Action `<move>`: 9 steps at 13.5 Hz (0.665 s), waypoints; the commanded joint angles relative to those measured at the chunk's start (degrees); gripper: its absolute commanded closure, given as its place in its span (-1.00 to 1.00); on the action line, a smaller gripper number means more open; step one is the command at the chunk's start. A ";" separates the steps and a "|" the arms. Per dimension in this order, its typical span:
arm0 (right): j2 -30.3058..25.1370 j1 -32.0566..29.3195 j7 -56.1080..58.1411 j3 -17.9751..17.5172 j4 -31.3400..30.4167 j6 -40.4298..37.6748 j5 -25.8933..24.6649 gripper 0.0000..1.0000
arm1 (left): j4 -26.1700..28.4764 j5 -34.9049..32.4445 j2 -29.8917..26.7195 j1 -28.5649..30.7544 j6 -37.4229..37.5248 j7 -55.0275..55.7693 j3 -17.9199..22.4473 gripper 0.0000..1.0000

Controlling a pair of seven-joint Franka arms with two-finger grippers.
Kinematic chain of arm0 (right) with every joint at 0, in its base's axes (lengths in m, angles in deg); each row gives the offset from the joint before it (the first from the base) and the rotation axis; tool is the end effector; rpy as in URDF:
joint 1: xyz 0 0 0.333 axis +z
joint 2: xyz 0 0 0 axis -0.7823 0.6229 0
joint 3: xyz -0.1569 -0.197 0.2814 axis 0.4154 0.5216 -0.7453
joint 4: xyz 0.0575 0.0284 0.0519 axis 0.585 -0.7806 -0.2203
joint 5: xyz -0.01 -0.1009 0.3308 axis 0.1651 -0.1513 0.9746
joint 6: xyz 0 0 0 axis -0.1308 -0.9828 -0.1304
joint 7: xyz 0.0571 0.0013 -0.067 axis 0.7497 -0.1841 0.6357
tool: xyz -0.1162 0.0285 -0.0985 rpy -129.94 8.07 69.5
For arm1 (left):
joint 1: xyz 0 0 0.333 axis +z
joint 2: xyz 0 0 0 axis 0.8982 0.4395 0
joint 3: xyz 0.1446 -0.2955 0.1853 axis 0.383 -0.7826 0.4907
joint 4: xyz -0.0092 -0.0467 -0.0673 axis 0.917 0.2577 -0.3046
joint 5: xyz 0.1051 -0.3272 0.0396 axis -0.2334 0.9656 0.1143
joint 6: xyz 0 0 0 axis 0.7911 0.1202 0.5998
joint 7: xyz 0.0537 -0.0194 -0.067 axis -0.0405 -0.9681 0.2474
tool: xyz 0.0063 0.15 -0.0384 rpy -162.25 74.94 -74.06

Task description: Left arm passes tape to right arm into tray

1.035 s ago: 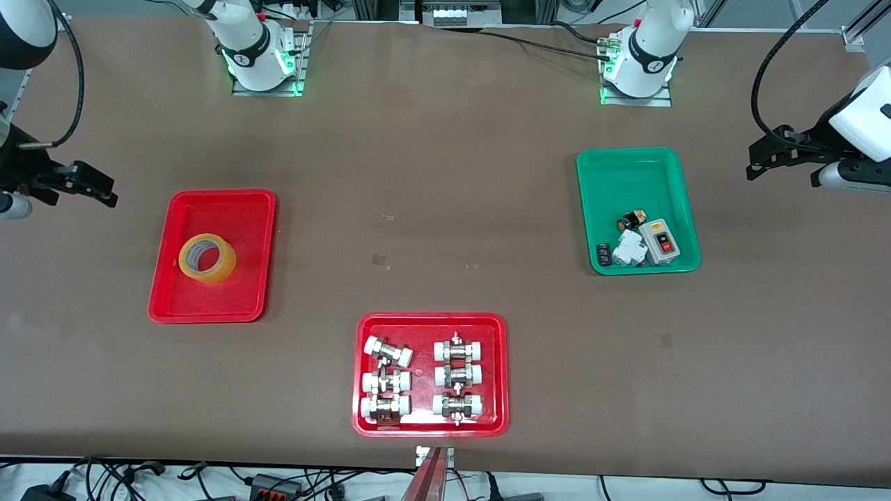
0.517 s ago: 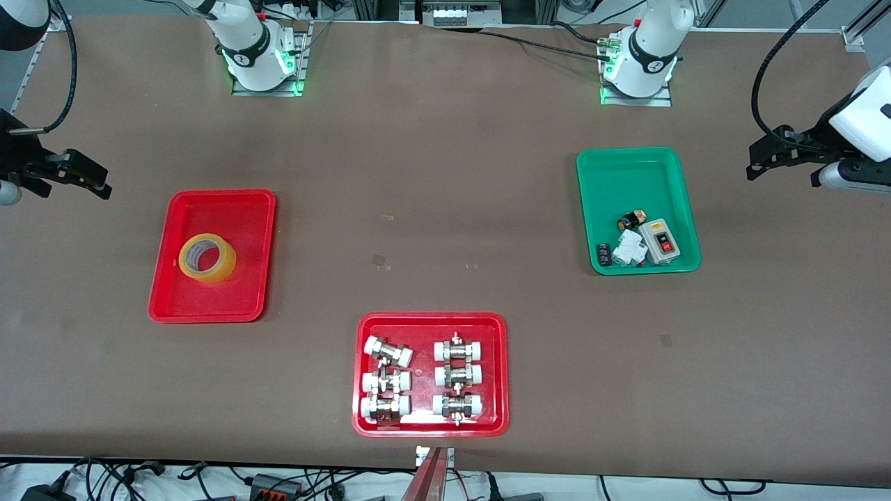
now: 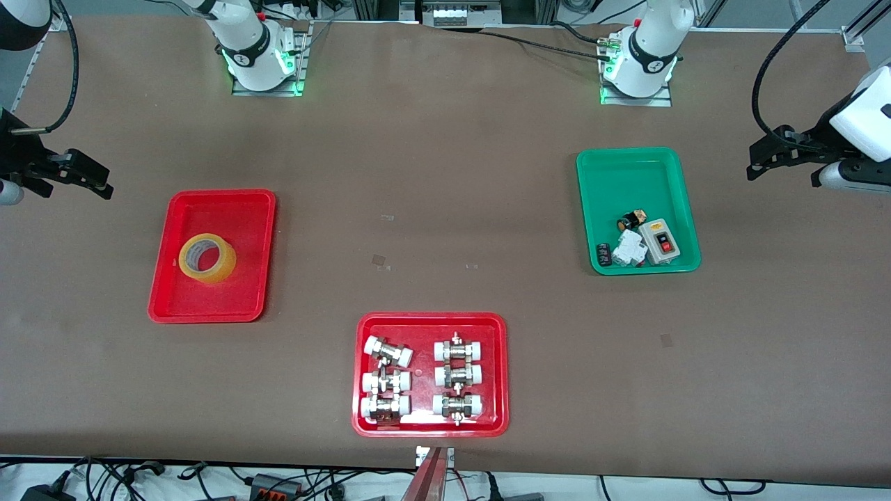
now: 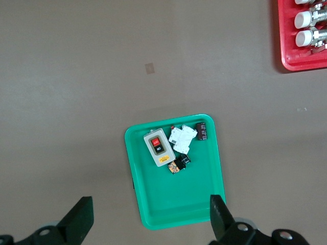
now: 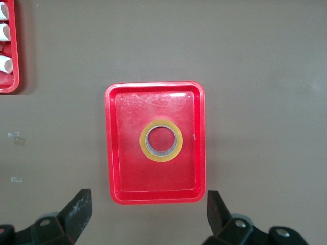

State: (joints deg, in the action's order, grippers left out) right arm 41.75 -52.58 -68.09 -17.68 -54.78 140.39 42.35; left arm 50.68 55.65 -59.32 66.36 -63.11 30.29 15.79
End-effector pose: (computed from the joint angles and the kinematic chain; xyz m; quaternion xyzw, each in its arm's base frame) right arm 0.5225 -0.0288 0.6009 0.9994 -0.0065 0.0307 0.0154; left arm 0.5129 -0.0213 0.6361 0.9988 -0.0481 -0.0046 0.0067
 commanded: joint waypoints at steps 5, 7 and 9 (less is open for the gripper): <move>-0.46 -0.74 -0.13 -0.12 0.48 -1.00 2.35 -1.00 | -0.26 -1.35 -0.06 0.20 0.56 -1.03 -0.16 -1.00; -0.55 -0.56 -0.21 -0.21 0.48 -1.61 2.18 -1.00 | -0.26 -1.35 -0.06 0.20 0.56 -1.03 -0.16 -1.00; -0.72 -0.56 -0.21 -0.21 0.48 -2.75 2.00 -1.00 | -0.26 -1.35 -0.06 0.20 0.56 -1.03 -0.16 -1.00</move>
State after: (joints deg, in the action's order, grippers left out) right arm 41.74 -53.13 -68.13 -17.76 -54.76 139.34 43.84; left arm 50.68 55.65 -59.32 66.39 -63.11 30.28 15.79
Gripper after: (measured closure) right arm 0.000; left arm 0.000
